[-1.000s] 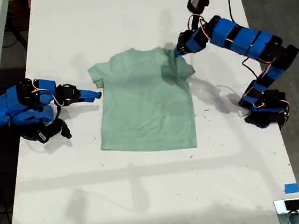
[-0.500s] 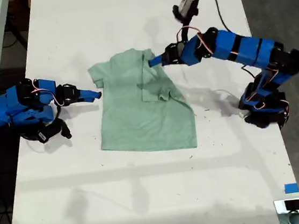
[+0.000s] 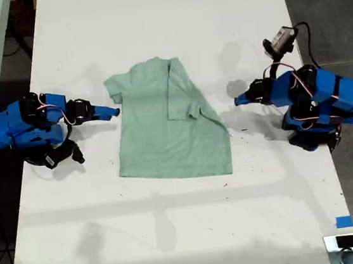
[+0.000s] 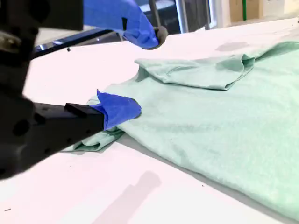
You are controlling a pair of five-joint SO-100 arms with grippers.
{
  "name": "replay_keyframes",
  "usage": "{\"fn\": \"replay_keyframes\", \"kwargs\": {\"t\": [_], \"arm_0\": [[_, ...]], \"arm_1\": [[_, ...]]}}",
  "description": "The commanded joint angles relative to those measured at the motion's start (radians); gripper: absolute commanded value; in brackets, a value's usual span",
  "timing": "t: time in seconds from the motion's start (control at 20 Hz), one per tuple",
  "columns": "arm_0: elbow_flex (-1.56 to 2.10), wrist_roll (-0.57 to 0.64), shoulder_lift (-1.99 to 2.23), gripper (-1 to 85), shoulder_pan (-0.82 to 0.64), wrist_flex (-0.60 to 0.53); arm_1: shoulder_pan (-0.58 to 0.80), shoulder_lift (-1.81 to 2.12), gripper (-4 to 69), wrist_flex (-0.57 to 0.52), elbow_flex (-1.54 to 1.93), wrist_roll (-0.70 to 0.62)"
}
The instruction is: Fold t shirt
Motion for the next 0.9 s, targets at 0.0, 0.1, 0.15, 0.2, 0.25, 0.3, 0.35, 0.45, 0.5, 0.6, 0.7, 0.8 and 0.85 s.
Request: {"fn": "replay_keyframes", "kwargs": {"t": [0.0, 0.1, 0.15, 0.2, 0.25, 0.3, 0.35, 0.45, 0.5, 0.6, 0.7, 0.8, 0.85], "arm_0": [[0.009, 0.005, 0.008, 19.5, 0.006, 0.002], [0.009, 0.005, 0.008, 19.5, 0.005, 0.002], [0.009, 0.005, 0.008, 19.5, 0.006, 0.002], [0.009, 0.005, 0.008, 19.5, 0.006, 0.002], [0.009, 0.005, 0.008, 19.5, 0.005, 0.002], [0.009, 0.005, 0.008, 19.4, 0.005, 0.002], [0.009, 0.005, 0.008, 19.4, 0.005, 0.002], [0.009, 0.005, 0.008, 19.4, 0.005, 0.002], [0.009, 0.005, 0.008, 19.4, 0.005, 0.002], [0.009, 0.005, 0.008, 19.4, 0.006, 0.002], [0.009, 0.005, 0.008, 19.3, 0.005, 0.002], [0.009, 0.005, 0.008, 19.3, 0.005, 0.002], [0.009, 0.005, 0.008, 19.3, 0.005, 0.002]], "arm_1": [[-0.018, 0.307, -0.6, 0.066, 0.202, 0.043], [-0.025, 0.299, -0.5, 0.081, 0.295, 0.061], [-0.012, 0.301, -0.5, 0.091, 0.354, 0.081], [0.006, 0.301, -0.5, 0.092, 0.362, 0.081], [0.003, 0.302, -0.5, 0.101, 0.354, 0.078], [0.005, 0.302, -0.5, 0.103, 0.357, 0.083], [0.000, 0.302, -0.5, 0.098, 0.357, 0.084], [-0.008, 0.302, -0.5, 0.087, 0.360, 0.064], [-0.008, 0.302, -0.5, 0.087, 0.360, 0.060], [-0.008, 0.302, -0.5, 0.086, 0.362, 0.061], [-0.011, 0.302, -0.5, 0.089, 0.362, 0.074], [-0.011, 0.302, -0.5, 0.091, 0.362, 0.077], [-0.011, 0.302, -0.5, 0.092, 0.362, 0.078]]}}
